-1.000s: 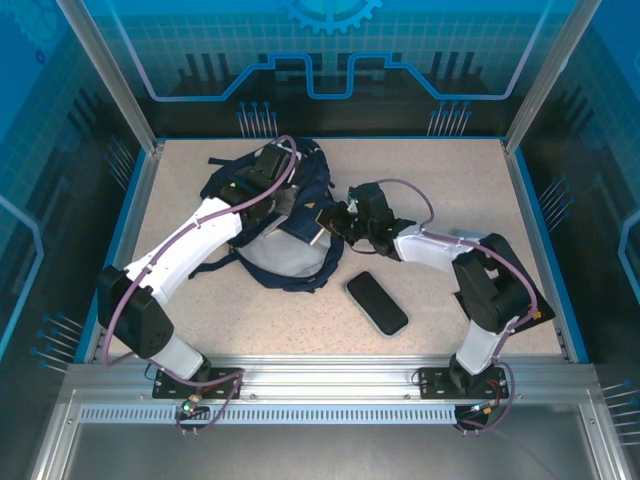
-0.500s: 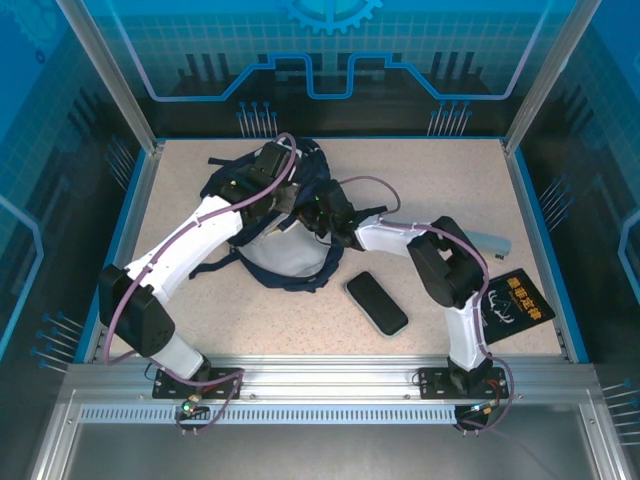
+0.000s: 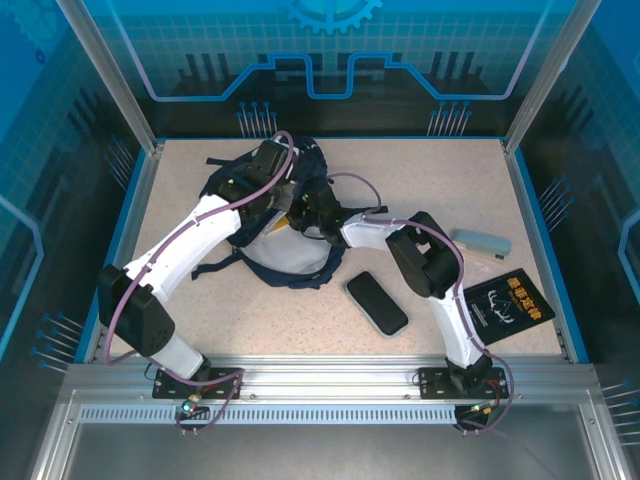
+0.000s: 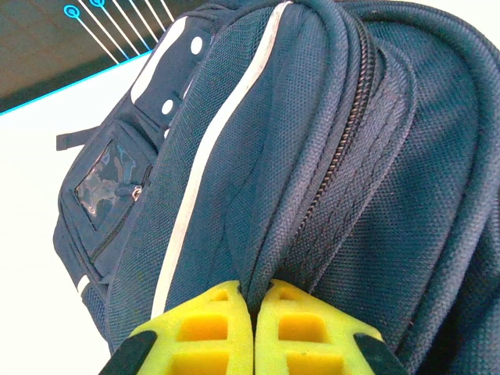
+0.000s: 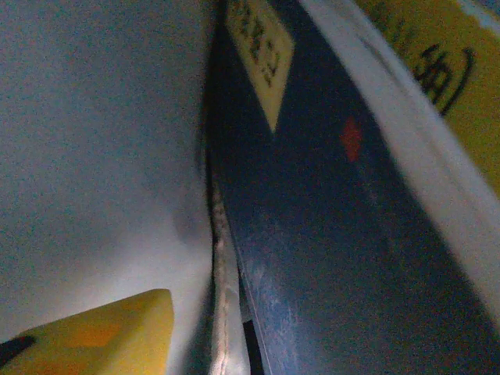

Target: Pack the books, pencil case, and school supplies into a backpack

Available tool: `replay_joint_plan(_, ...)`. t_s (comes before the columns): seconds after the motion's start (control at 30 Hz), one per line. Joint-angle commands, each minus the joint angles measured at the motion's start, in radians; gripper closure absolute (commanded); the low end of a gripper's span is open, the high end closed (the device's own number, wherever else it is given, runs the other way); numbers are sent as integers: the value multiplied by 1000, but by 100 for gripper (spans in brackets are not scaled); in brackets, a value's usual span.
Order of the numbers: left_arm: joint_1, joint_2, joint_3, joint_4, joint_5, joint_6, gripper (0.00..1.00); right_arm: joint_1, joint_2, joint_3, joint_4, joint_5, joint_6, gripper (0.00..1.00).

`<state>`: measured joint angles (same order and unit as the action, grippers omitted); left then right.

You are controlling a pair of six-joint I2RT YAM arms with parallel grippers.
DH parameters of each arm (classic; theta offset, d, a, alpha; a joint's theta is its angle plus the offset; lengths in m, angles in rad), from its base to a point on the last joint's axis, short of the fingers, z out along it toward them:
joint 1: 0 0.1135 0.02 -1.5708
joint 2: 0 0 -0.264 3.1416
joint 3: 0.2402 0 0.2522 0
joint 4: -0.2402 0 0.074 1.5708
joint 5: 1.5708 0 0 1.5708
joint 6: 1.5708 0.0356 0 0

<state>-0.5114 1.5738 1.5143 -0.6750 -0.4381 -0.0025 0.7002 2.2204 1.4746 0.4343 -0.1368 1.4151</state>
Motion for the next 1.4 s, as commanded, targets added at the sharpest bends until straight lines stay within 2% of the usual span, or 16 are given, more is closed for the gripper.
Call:
replay_joint_plan(0.0,-2,-42,66,88,2,-33,96,-8,-76,-97,55,-46,-6,36)
replay_joint_plan(0.13,4,-46,57,92,9,-36,96,-25,-176,-165,-90,-91,-65,36)
replay_joint_plan(0.2,9,-47,48,94,13,-36,96,-27,-221,-186,-196,-102,-114,41)
replay_joint_plan(0.33,19,-57,9,95,15,-39,96,-30,-335,-308,-265,-109,-180,51)
replay_joint_plan(0.43,30,-75,-44,99,21,-48,96,-32,-448,-374,-403,-64,-265,54)
replay_joint_plan(0.53,41,-102,-121,111,41,-56,96,-43,-577,-424,-577,37,-359,52)
replay_joint_plan(0.63,51,-128,-204,115,79,-63,93,-72,-695,-455,-742,161,-445,39)
replay_joint_plan(0.73,62,-144,-276,114,190,-83,78,-120,-784,-462,-901,294,-521,27)
replay_joint_plan(0.87,66,-169,-341,139,266,-155,41,-225,-853,-462,-1067,421,-599,13)
replay_joint_plan(0.93,65,-184,-360,157,274,-179,25,-304,-876,-469,-1121,435,-624,12)
replay_joint_plan(0.97,66,-191,-367,166,272,-189,20,-341,-886,-477,-1138,437,-635,12)
replay_joint_plan(1.17,69,-195,-351,175,279,-194,6,-535,-917,-552,-1192,463,-655,11)
replay_joint_plan(1.37,70,-173,-338,172,266,-189,1,-727,-960,-695,-1169,461,-628,11)
